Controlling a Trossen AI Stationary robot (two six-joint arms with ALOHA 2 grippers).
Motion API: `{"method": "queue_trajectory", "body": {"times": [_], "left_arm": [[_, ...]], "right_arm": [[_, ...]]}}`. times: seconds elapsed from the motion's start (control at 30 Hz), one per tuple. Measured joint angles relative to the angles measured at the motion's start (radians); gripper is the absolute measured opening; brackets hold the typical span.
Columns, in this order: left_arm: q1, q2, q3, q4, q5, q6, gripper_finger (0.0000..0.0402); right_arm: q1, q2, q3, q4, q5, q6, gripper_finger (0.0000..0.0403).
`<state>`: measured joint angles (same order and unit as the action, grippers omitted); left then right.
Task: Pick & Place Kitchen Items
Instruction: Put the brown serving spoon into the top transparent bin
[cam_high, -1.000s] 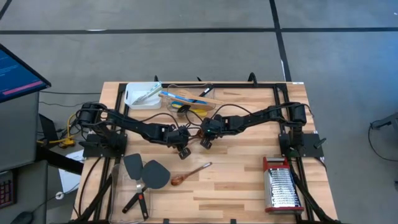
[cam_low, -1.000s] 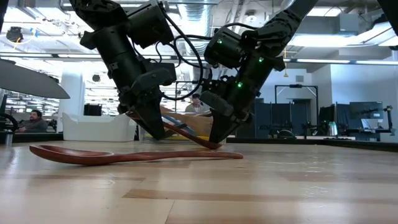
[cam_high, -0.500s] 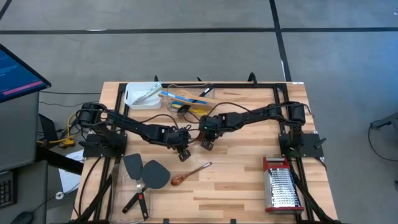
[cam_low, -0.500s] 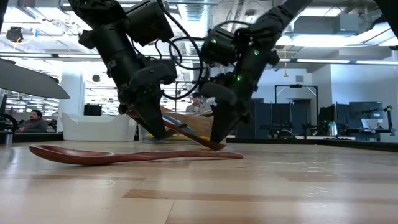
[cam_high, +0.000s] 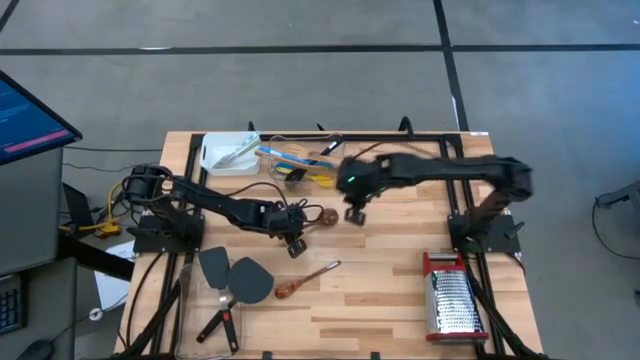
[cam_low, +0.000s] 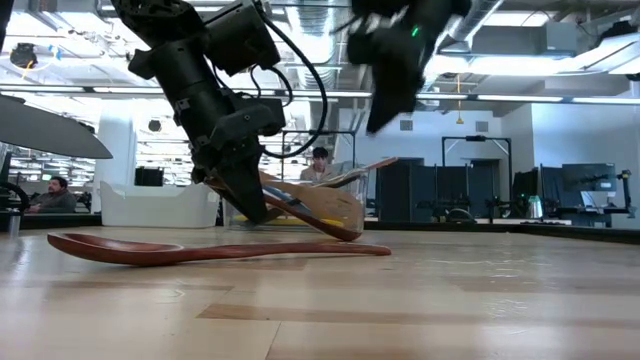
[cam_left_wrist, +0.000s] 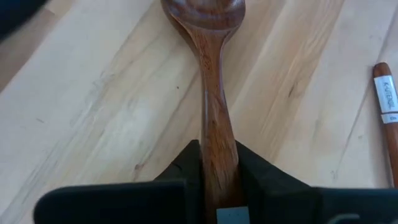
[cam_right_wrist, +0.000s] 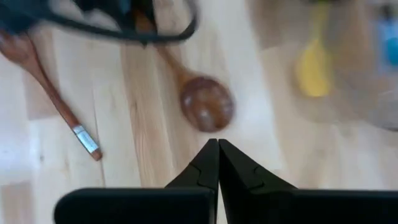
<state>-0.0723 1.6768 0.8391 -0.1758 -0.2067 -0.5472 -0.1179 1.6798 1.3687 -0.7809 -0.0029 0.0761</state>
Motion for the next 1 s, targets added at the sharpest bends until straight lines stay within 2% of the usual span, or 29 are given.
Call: {"method": "queue_trajectory", "body": {"times": [0.17, 0.27, 0.5, 0.63, 0.73, 0.83, 1.0], "left_arm": [[0.0, -0.002, 0.0, 0.005, -0.007, 0.009, 0.0034], [0.0, -0.018, 0.0, 0.008, -0.007, 0.042, 0.0045], [0.002, -0.169, -0.001, 0.014, -0.013, 0.125, 0.0032], [0.002, -0.304, -0.001, 0.013, -0.088, 0.191, 0.0037], [0.009, -0.401, -0.001, 0.009, -0.172, 0.255, 0.0046], [0.037, -0.485, -0.001, 0.007, -0.23, 0.315, 0.0036], [0.12, -0.579, -0.001, 0.006, -0.241, 0.387, 0.0031]], "right_arm": [[-0.023, -0.213, -0.049, -0.038, 0.003, 0.0, 0.0], [-0.028, -0.339, -0.123, -0.024, 0.003, 0.009, 0.0], [-0.047, -0.606, -0.415, 0.115, 0.003, 0.115, 0.0], [-0.064, -0.728, -0.622, 0.261, 0.003, 0.194, 0.0], [-0.07, -0.793, -0.759, 0.37, 0.003, 0.266, 0.0], [-0.07, -0.834, -0.868, 0.467, 0.003, 0.331, 0.0], [-0.066, -0.85, -0.972, 0.585, 0.003, 0.393, 0.0]]}}
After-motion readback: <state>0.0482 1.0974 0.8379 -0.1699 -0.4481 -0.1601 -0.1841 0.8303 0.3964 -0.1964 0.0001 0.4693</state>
